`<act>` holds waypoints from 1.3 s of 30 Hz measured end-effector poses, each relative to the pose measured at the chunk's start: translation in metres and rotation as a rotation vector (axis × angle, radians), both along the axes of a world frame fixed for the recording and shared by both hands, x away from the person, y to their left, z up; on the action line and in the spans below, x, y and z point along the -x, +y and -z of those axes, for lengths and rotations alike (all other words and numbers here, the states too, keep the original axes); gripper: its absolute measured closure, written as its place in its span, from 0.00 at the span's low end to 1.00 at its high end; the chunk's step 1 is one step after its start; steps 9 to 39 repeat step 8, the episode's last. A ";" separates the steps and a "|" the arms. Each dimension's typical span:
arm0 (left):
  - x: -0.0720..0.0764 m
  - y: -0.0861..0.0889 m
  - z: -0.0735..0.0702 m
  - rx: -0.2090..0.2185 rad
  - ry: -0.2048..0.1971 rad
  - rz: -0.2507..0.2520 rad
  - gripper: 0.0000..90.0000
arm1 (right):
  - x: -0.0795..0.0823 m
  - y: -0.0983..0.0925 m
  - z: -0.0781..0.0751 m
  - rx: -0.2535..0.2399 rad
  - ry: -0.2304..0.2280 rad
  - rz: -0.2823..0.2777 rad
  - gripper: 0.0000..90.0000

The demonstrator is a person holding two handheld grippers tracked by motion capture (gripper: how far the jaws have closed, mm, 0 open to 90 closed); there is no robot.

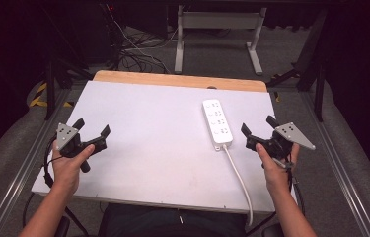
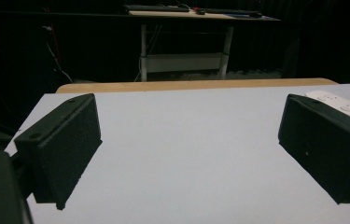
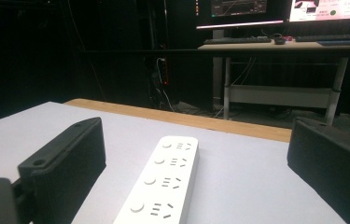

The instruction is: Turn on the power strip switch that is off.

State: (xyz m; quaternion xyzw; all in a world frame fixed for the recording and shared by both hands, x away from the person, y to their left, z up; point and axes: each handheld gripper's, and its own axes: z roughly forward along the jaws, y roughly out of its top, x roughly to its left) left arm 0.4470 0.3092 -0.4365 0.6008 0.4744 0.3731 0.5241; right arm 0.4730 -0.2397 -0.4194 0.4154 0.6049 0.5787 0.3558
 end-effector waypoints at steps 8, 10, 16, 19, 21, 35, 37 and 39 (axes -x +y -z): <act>-0.002 0.001 0.001 -0.001 0.006 -0.005 0.07 | -0.002 0.000 0.001 0.003 0.003 -0.004 0.06; -0.002 0.001 0.001 -0.001 0.006 -0.005 0.07 | -0.002 0.000 0.001 0.003 0.003 -0.004 0.06; -0.002 0.001 0.001 -0.001 0.006 -0.005 0.07 | -0.002 0.000 0.001 0.003 0.003 -0.004 0.06; -0.002 0.001 0.001 -0.001 0.006 -0.005 0.07 | -0.002 0.000 0.001 0.003 0.003 -0.004 0.06; -0.002 0.001 0.001 -0.001 0.006 -0.005 0.07 | -0.002 0.000 0.001 0.003 0.003 -0.004 0.06; -0.002 0.001 0.001 -0.001 0.006 -0.005 0.07 | -0.002 0.000 0.001 0.003 0.003 -0.004 0.06; -0.002 0.001 0.001 -0.001 0.006 -0.005 0.07 | -0.002 0.000 0.001 0.003 0.003 -0.004 0.06; -0.002 0.001 0.001 -0.001 0.006 -0.005 0.07 | -0.002 0.000 0.001 0.003 0.003 -0.004 0.06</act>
